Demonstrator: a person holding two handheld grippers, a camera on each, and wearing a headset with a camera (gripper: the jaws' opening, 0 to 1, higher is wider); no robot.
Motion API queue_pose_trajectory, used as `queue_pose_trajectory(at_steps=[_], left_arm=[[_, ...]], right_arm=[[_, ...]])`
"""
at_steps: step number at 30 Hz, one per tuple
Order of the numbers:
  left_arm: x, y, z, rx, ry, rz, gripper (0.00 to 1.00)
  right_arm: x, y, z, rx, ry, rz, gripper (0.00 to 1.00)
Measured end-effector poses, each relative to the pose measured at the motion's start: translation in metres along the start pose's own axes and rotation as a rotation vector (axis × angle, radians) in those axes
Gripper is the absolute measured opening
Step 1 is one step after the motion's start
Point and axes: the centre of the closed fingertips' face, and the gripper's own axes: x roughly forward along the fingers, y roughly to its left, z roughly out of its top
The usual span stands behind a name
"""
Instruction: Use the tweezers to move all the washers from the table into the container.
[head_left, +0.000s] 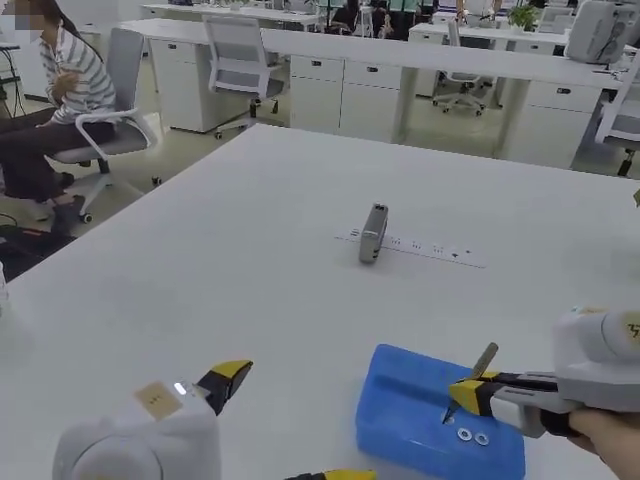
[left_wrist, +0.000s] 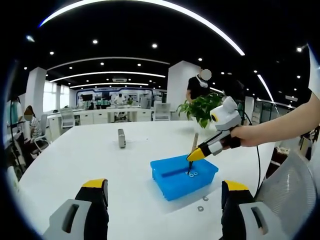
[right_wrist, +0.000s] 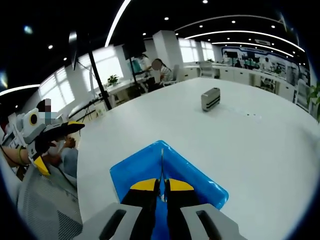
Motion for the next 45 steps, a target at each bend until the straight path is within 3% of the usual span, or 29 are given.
queue_pose_trajectory(at_steps=[12,36,45], left_arm=[[0.0,0.0,0.0,-0.001,0.002,0.0,0.96],[0.0,0.0,-0.002,0.001,0.012,-0.002,0.96],[0.001,-0.001,-0.002,-0.002,0.011,-0.004,0.96]], right_arm=[[0.004,-0.005,-0.004,0.005,0.014,-0.014,0.03],[0.015,0.0,-0.013,-0.043,0.045,-0.013,0.03],[0.014,0.0,-0.012,-0.038,0.036,-0.018,0.04]])
